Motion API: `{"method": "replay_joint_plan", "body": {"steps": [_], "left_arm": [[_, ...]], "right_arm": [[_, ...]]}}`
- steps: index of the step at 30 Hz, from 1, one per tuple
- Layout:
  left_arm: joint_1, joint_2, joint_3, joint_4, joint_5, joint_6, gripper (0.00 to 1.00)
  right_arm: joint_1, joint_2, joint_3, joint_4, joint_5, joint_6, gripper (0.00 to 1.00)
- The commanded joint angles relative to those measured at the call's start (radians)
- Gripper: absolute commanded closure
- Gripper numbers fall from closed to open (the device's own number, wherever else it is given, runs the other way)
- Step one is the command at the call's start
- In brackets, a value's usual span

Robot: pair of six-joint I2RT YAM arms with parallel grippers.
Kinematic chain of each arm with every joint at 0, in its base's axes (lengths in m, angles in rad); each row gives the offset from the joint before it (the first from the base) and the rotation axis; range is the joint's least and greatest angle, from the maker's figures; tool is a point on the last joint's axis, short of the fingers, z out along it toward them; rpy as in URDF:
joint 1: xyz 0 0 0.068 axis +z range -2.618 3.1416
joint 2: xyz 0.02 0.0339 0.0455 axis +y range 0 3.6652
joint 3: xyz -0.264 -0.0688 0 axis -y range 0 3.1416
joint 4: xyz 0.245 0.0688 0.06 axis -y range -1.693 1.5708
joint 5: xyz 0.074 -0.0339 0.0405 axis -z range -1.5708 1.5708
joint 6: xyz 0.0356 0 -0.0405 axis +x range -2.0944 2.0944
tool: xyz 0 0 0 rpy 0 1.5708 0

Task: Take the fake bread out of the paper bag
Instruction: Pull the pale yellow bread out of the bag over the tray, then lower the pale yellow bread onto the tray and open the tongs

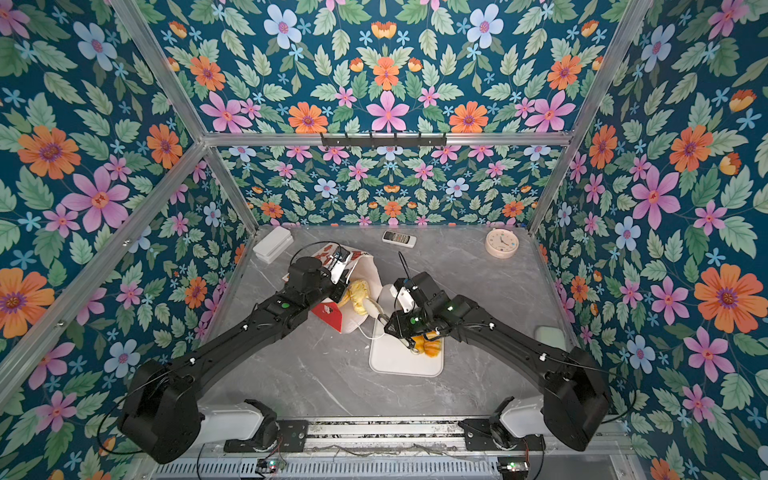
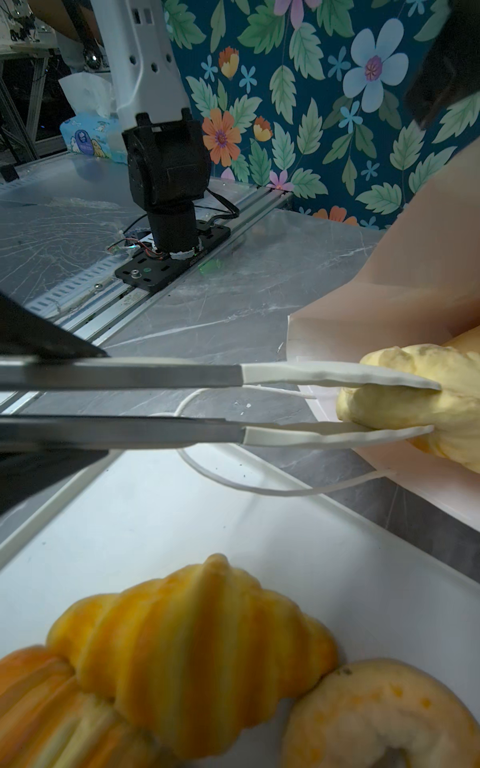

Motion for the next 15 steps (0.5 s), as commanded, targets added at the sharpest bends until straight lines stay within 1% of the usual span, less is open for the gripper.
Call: {"method": "replay_joint_plan", "body": {"steps": [1,4,8,11,15], "left_arm": [[0.002,-0.001,0.006,0.039,-0.011,-0.011,1.00],[0.002,-0.005,-0.001,0.045,-0.016,-0.013,1.00],[0.002,-0.013,-0.016,0.058,-0.024,-0.018,1.00],[0.002,-0.014,-0.021,0.065,-0.033,-0.021,1.00],[0.002,-0.015,-0.025,0.074,-0.076,-0.028,1.00]], "right_arm": [[-0.007,-0.072,-0.041,-0.038,-0.016,-0.007,0.71],[-0.009,-0.158,-0.068,-0.088,0.002,-0.008,0.71],[-0.009,-0.263,-0.075,-0.187,0.061,-0.020,0.71],[-0.009,-0.301,-0.057,-0.304,0.141,-0.058,0.72],[-0.008,-0.287,-0.001,-0.473,0.290,-0.132,0.74]]}}
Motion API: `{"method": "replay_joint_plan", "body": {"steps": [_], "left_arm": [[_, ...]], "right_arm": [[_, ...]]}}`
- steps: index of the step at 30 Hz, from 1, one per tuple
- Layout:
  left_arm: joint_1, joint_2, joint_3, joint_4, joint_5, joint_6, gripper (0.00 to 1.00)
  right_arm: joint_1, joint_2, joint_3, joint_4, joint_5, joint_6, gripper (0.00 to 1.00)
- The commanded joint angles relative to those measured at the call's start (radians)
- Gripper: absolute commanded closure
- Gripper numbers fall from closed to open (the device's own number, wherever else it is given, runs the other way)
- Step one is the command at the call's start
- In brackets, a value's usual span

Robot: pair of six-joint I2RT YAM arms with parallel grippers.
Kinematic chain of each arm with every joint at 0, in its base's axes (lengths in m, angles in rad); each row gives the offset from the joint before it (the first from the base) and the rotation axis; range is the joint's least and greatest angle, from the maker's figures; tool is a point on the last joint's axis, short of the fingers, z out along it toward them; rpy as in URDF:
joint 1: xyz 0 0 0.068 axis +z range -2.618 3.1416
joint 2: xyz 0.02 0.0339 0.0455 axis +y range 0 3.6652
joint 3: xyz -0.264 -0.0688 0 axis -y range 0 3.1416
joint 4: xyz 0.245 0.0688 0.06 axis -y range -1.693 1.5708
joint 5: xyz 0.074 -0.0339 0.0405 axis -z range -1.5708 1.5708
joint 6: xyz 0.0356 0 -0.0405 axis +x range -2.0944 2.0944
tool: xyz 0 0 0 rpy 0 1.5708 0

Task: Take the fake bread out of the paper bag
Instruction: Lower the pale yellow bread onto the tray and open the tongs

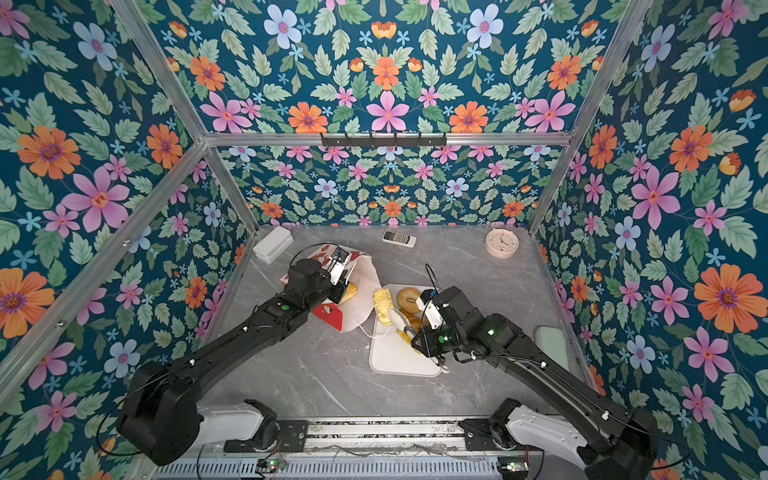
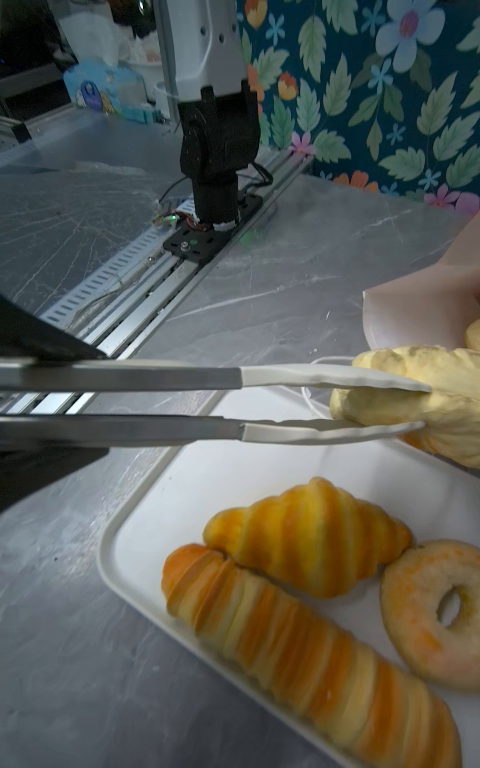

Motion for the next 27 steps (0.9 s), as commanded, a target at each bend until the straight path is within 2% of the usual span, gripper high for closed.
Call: {"method": "replay_joint_plan", "body": {"steps": [1,4,10,12,19,27], "left_arm": [[0.002,-0.007,0.000,0.052,-0.055,-0.016,1.00],[0.002,-0.010,-0.005,0.065,-0.086,-0.026,1.00],[0.002,-0.023,-0.018,0.104,-0.158,-0.049,1.00],[0.002,-0.020,-0.014,0.106,-0.187,-0.055,1.00],[0.006,-0.004,-0.004,0.103,-0.244,-0.073,1.00],[0.035,-0.012,-0.010,0.122,-0.262,-0.117,1.00]], "right_arm": [[0.001,0.013,0.042,-0.170,0.163,-0.085,0.75],[0.018,0.028,0.077,-0.196,0.196,-0.105,0.76],[0.156,0.155,0.210,-0.332,0.403,-0.128,0.77],[0.192,0.187,0.239,-0.372,0.437,-0.124,0.77],[0.342,0.293,0.320,-0.566,0.611,-0.041,0.79],[0.503,0.369,0.361,-0.631,0.658,0.070,0.79]]}}
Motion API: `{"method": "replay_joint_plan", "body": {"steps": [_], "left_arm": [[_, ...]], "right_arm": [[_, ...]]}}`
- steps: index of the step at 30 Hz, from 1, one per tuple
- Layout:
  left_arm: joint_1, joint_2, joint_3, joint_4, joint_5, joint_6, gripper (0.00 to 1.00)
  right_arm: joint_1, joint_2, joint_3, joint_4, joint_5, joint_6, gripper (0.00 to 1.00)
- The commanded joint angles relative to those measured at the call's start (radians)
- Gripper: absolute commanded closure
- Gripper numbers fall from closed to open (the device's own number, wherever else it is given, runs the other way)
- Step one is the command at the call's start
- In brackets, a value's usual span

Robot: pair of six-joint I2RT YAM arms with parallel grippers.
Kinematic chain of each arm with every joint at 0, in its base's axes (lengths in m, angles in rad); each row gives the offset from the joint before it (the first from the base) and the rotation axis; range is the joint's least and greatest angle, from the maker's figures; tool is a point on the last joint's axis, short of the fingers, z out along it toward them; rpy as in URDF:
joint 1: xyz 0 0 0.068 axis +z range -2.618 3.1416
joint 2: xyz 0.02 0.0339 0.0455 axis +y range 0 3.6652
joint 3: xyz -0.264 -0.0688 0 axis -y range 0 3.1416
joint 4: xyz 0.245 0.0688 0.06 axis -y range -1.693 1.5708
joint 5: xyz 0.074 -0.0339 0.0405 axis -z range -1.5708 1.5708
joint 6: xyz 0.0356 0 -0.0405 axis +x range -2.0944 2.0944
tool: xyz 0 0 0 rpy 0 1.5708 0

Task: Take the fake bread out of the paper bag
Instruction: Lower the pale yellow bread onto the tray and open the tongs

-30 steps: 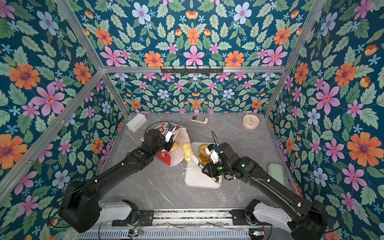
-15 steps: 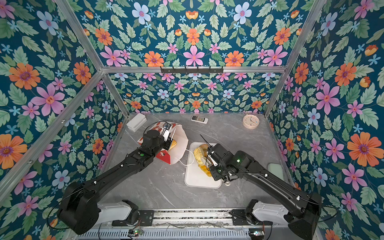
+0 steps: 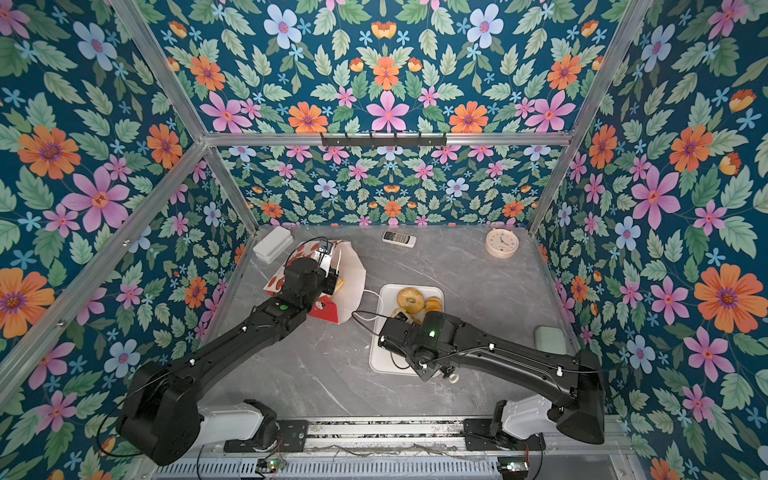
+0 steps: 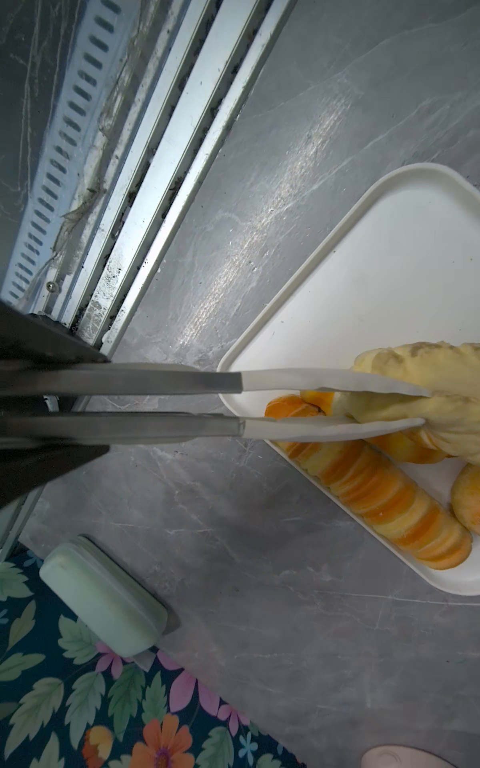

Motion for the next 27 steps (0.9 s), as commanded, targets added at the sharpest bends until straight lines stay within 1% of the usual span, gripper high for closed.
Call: {"method": "replay_joint_plan", "body": {"steps": [1,4,7,11,13,16,22,27], "left_arm": [[0.009,-0.012,-0.005,0.063,-0.014,-0.032,1.00],[0.014,-0.025,-0.019,0.083,0.004,-0.038,1.00],[0.017,-0.035,-0.028,0.092,0.014,-0.041,1.00],[0.021,-0.044,-0.044,0.102,0.019,-0.046,1.00],[0.022,-0.048,-0.048,0.105,0.022,-0.046,1.00],[0.024,-0.051,-0.052,0.111,0.022,-0.048,1.00],[0.035,-0.044,-0.052,0.119,0.034,-0.050,1.00],[0.041,-0.035,-0.052,0.122,0.043,-0.052,1.00]], "right_arm": [[0.053,0.034,0.026,-0.076,0.063,0.072,0.79],[0.088,0.080,0.039,-0.101,0.078,0.104,0.80],[0.113,0.115,0.063,-0.143,0.123,0.156,0.80],[0.116,0.118,0.096,-0.176,0.223,0.222,0.80],[0.117,0.113,0.118,-0.177,0.241,0.228,0.80],[0.135,0.102,0.139,-0.121,0.212,0.198,0.80],[0.148,0.111,0.096,0.035,0.058,0.150,0.81],[0.149,0.119,0.042,0.074,0.016,0.155,0.81]]}}
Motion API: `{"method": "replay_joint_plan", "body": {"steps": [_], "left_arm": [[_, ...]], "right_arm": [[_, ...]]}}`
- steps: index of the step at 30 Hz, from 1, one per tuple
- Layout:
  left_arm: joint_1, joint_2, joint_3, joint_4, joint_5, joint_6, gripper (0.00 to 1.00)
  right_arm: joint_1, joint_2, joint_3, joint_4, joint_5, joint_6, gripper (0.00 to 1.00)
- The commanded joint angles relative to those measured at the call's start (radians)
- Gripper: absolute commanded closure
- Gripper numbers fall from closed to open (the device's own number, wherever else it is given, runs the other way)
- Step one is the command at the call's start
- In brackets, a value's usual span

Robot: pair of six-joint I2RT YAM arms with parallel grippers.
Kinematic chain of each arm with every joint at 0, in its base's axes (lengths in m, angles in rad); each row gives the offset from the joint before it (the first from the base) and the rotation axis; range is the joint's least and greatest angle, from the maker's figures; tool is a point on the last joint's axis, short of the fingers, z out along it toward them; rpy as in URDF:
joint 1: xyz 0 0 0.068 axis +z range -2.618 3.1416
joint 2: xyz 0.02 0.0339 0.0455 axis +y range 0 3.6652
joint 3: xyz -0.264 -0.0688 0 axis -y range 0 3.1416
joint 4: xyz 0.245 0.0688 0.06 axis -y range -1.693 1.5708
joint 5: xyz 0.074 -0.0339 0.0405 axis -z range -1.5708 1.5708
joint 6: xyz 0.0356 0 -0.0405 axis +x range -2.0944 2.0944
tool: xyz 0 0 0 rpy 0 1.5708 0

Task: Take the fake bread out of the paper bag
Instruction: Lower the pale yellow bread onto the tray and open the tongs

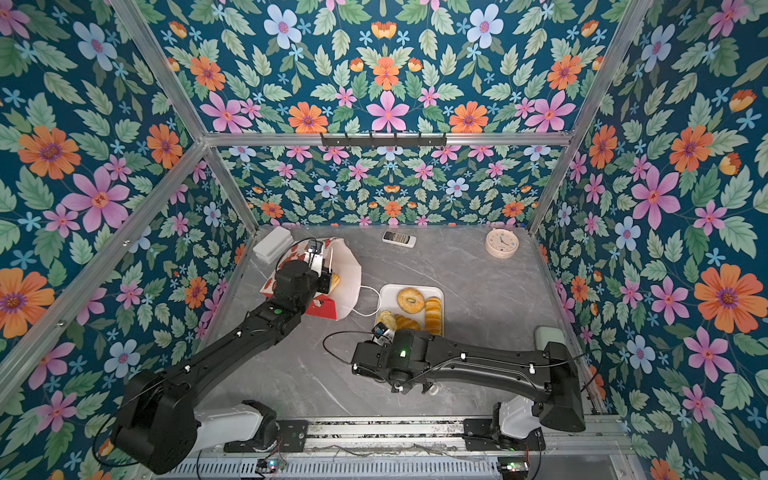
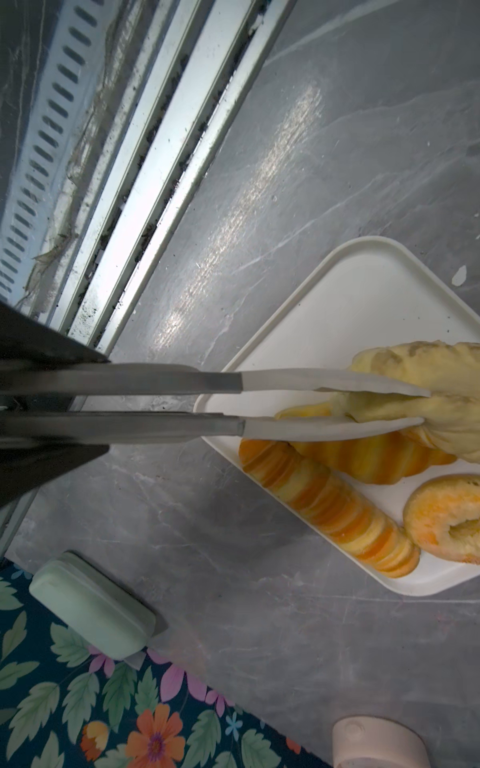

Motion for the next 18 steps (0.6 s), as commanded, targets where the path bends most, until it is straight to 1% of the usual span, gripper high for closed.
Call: {"method": "replay_joint_plan", "body": {"steps": [1,6,11,15,18], "left_arm": [[0.005,0.004,0.002,0.046,0.012,-0.006,1.00],[0.007,0.012,0.001,0.050,0.020,-0.011,1.00],[0.008,0.010,-0.005,0.050,0.021,-0.015,1.00],[0.008,0.006,-0.008,0.050,0.020,-0.016,1.00],[0.007,0.003,-0.011,0.052,0.020,-0.015,1.00]], "right_arm": [[0.002,0.007,-0.021,0.032,-0.033,0.006,0.81],[-0.016,0.017,-0.064,0.011,-0.027,0.030,0.81],[-0.040,0.008,-0.079,-0.012,0.020,0.057,0.81],[-0.041,0.010,-0.064,-0.014,0.023,0.038,0.81],[-0.040,0.039,-0.069,-0.019,0.018,0.029,0.81]]}}
